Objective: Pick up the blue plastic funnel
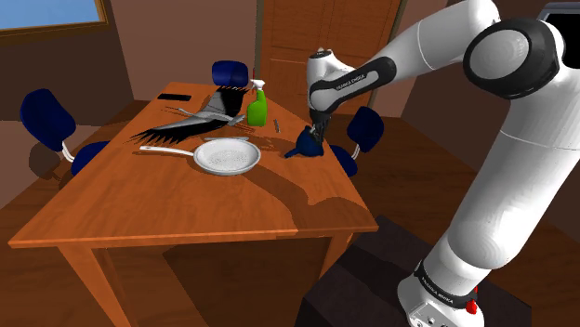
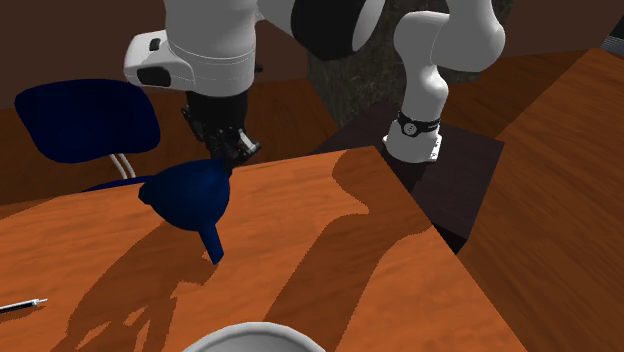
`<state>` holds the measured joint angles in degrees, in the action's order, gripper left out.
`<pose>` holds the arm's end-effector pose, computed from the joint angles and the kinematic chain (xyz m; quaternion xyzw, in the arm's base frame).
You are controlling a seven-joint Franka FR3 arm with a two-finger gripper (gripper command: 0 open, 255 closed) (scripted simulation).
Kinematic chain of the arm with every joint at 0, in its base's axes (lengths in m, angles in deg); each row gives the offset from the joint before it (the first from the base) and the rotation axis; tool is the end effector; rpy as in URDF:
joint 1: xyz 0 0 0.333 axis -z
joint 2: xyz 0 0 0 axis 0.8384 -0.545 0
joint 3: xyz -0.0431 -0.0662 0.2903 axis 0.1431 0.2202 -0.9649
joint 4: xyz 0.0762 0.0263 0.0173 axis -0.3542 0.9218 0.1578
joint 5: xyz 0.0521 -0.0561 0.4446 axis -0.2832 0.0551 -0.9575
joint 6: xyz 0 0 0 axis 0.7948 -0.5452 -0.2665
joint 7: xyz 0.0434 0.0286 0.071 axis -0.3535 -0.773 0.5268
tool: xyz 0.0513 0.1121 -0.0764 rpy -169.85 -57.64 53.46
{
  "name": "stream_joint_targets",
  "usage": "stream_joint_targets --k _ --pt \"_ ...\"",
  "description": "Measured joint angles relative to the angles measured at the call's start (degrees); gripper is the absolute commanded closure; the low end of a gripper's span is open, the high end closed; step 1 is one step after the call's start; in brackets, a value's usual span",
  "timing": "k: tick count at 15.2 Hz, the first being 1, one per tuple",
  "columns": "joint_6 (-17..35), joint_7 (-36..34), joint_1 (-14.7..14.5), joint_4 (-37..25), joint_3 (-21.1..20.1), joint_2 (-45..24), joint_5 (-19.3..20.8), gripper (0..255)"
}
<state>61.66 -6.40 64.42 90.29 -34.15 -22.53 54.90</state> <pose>0.6128 -0.1348 0.3016 0.9867 0.0610 -0.0115 0.1501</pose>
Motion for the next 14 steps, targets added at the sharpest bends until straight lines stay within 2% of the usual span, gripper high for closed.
stream_joint_targets --k 14 --pt "-9.32 3.04 -0.31 -5.96 -0.41 3.71 -1.71 255"
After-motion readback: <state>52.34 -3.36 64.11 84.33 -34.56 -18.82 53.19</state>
